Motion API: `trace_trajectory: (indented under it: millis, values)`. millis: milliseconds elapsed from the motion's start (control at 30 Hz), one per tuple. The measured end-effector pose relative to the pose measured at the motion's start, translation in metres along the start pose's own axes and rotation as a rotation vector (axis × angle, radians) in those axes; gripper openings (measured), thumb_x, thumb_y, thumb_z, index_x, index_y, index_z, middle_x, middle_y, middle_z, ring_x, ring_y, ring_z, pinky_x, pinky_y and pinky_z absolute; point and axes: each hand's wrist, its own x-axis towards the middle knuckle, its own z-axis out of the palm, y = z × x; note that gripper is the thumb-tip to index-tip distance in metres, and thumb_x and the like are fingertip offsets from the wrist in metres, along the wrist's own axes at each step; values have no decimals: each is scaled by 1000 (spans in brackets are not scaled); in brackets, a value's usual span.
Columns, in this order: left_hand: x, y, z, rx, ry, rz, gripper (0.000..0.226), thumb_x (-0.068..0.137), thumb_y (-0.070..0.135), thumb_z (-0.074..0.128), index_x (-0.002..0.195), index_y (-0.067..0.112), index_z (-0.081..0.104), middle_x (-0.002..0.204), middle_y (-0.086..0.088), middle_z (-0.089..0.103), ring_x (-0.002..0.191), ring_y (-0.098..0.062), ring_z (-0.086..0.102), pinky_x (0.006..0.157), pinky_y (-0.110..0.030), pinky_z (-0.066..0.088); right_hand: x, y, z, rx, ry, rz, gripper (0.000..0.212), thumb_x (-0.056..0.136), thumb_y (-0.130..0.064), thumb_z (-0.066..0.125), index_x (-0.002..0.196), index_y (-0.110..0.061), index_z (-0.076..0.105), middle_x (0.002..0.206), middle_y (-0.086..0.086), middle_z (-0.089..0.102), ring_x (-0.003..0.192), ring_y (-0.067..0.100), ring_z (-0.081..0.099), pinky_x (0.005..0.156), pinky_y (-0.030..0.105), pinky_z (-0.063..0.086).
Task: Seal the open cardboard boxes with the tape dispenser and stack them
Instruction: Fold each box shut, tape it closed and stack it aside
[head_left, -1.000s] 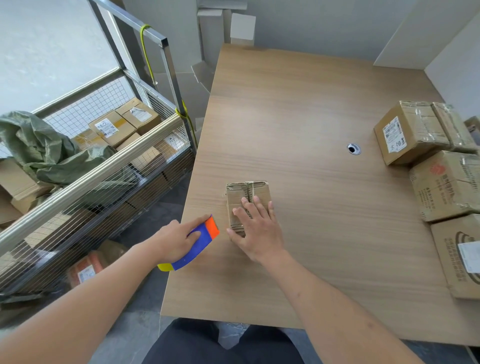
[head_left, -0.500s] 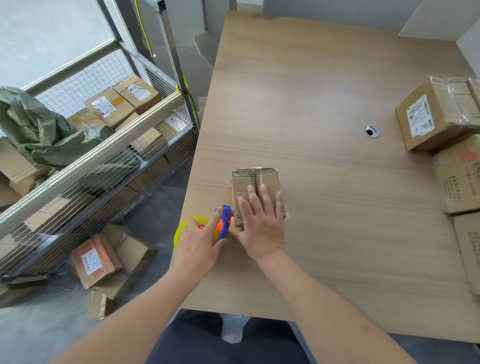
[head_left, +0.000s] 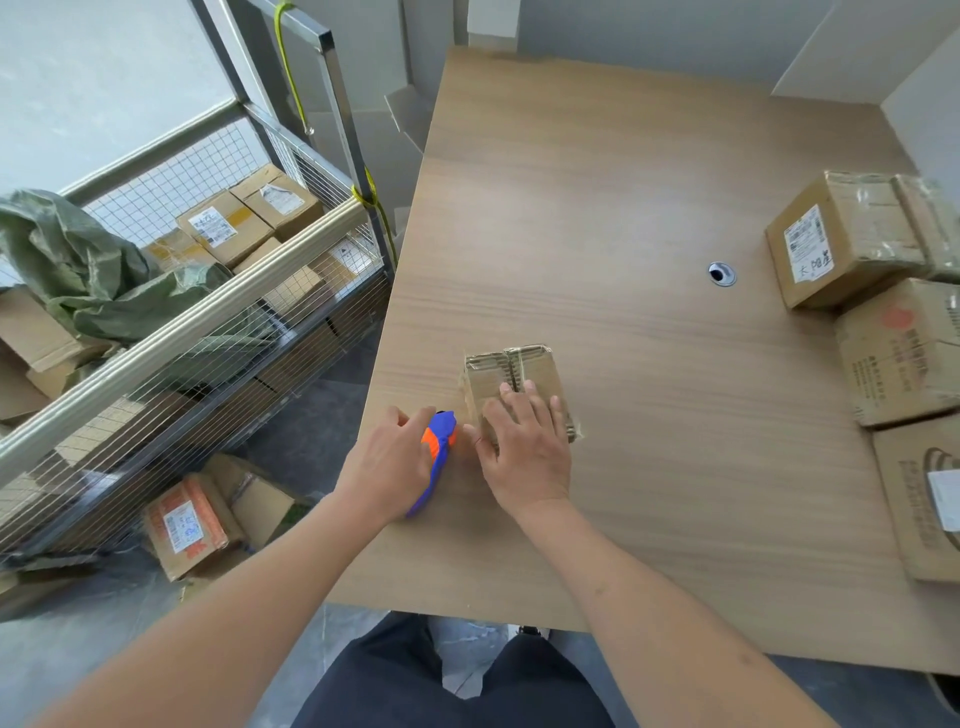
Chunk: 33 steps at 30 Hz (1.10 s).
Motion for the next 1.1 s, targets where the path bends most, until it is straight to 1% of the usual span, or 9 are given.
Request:
trace_trajectory:
  millis: [100, 167, 300, 400, 467, 633, 733, 933, 1100]
  values:
    - [0, 10, -1, -23, 27, 86, 47, 98, 17, 54, 145, 25, 52, 129, -6, 51, 104, -29, 58, 73, -32, 44, 8, 11, -15, 54, -150, -22, 38, 103, -55, 41, 124, -32, 63, 156, -9, 46, 152, 20, 28, 124, 43, 16]
    - [-2, 20, 0, -55, 30, 148, 49, 100, 18, 55, 148, 23, 51, 146, -8, 45, 122, -32, 55, 86, -38, 50, 10, 29, -28, 68, -258, -101, 36, 107, -48, 36, 136, -39, 56, 162, -15, 34, 154, 14, 21, 123, 39, 14]
    - [-4, 42, 3, -74, 118, 346, 46, 100, 20, 63, 144, 12, 57, 159, -12, 40, 140, -34, 48, 107, -41, 47, 10, 56, -46, -8, -430, -251, 49, 108, -35, 40, 156, -39, 33, 168, -20, 15, 156, 10, 13, 121, 38, 18]
    - [-1, 54, 13, -35, 69, 413, 54, 99, 29, 66, 146, 5, 54, 164, -12, 32, 154, -27, 27, 122, -39, 31, 10, 62, -51, -37, -465, -292, 61, 104, -34, 48, 161, -33, 25, 169, -18, 12, 156, 10, 12, 121, 38, 17]
    - [0, 56, 19, -40, 77, 416, 61, 97, 32, 69, 147, 1, 52, 164, -13, 34, 154, -26, 27, 122, -40, 33, 8, 65, -51, -47, -460, -307, 63, 104, -36, 48, 161, -33, 22, 169, -18, 10, 156, 10, 10, 121, 37, 14]
    - [-2, 50, 26, -71, 123, 446, 68, 83, 27, 86, 138, -3, 60, 157, -17, 43, 148, -32, 38, 107, -49, 51, 7, 73, -45, -64, -480, -349, 70, 103, -51, 47, 162, -36, 15, 168, -21, 2, 156, 7, 2, 121, 34, 9]
    - [0, 47, 34, -37, 204, 495, 62, 75, 13, 92, 127, -8, 66, 147, -24, 53, 137, -41, 51, 93, -53, 58, 3, 77, -38, -83, -391, -351, 68, 101, -39, 53, 161, -36, 20, 167, -22, 8, 156, 5, 9, 118, 30, 12]
    - [8, 39, 43, -9, 286, 591, 61, 75, 10, 91, 127, -9, 65, 144, -26, 55, 135, -44, 52, 97, -55, 56, -6, 81, -22, -51, -57, -419, 55, 97, -27, 60, 151, -26, 49, 159, -10, 40, 147, 13, 39, 113, 32, 29]
    - [7, 42, 44, -71, 281, 560, 63, 72, 8, 92, 126, -9, 65, 147, -24, 53, 139, -42, 48, 102, -53, 54, -1, 100, -28, 164, -57, -513, 55, 89, -22, 76, 142, -15, 60, 154, 4, 48, 142, 24, 47, 113, 39, 37]
